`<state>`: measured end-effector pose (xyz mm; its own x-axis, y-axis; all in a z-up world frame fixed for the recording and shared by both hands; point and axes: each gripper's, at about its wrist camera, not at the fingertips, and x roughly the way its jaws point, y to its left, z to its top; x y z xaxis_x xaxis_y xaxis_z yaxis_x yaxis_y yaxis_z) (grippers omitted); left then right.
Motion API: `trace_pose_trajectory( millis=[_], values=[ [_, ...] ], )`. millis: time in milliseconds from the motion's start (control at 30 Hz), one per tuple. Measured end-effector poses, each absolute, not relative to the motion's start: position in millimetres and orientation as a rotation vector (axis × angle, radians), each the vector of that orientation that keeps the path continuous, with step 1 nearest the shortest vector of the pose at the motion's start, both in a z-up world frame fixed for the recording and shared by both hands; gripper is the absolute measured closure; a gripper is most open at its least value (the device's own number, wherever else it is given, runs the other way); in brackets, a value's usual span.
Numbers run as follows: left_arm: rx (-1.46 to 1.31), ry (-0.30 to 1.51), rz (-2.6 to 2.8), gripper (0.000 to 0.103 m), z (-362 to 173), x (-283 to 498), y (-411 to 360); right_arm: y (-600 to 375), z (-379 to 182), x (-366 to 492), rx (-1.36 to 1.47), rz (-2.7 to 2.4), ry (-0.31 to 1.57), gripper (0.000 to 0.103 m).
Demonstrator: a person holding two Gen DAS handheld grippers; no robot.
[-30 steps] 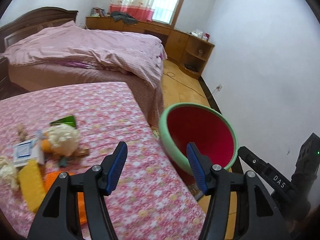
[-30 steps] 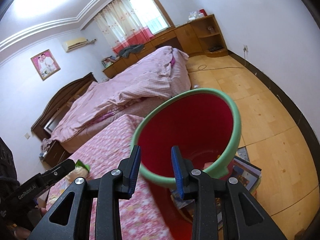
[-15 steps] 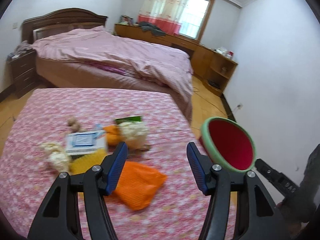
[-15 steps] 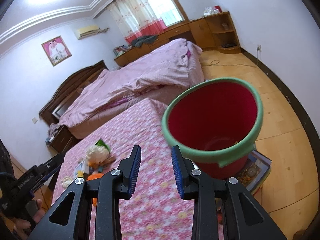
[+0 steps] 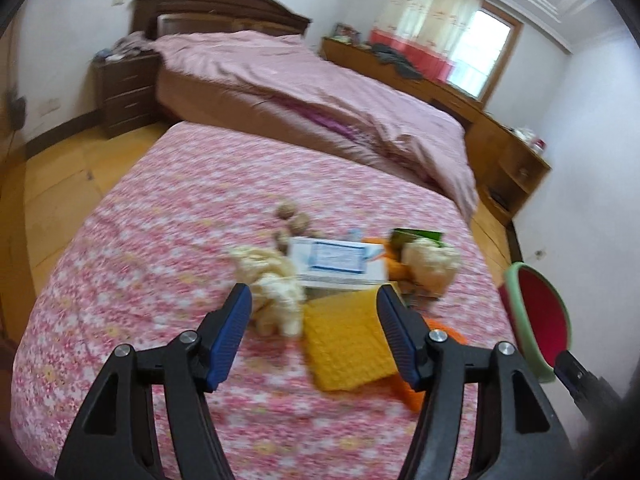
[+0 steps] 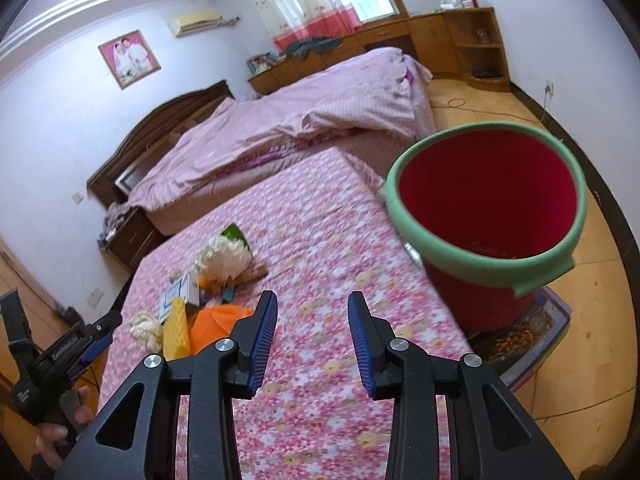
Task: Collect trash
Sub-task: 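Move both open tools back over the bed items, then grasp the crumpled white plastic with the left tool while the right tool grasps the orange mesh bag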
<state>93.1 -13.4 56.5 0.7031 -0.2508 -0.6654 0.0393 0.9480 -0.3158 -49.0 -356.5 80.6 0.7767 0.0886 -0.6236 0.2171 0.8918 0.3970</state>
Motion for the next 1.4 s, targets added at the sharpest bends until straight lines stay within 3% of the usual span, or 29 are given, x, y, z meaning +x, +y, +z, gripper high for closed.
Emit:
trace_pose_trajectory(
  millis=[467, 533, 600, 800, 1000, 1400],
  values=[
    [-0.304, 0.866, -0.148, 0.038, 14.6, 131.3, -6.5, -344.1, 48.9, -27.0, 0.467, -0.067, 0.786, 0.058],
    [-0.311, 0.866, -0.131, 0.043, 8.0, 135.5, -4.5, -345.3, 45.7, -26.0, 0.47, -0.071, 0.795, 0.058],
    [-0.318, 0.88, -0.115, 0.058, 2.9, 136.9, -4.0, -346.3, 44.0, -25.5, 0.475, -0.075, 0.8, 0.058],
    [-0.347, 0.854, -0.152, 0.076, 1.1, 134.6, -2.5, -345.1, 39.5, -20.5, 0.49, -0.066, 0.809, 0.057],
    [-0.392, 0.831, -0.187, 0.083, 6.8, 121.5, 4.8, -338.0, 37.1, -20.5, 0.494, -0.039, 0.819, 0.057],
    [-0.35, 0.807, -0.176, 0.083, 23.8, 85.9, 25.8, -314.5, 41.5, -22.2, 0.467, 0.021, 0.829, 0.057]
  ],
)
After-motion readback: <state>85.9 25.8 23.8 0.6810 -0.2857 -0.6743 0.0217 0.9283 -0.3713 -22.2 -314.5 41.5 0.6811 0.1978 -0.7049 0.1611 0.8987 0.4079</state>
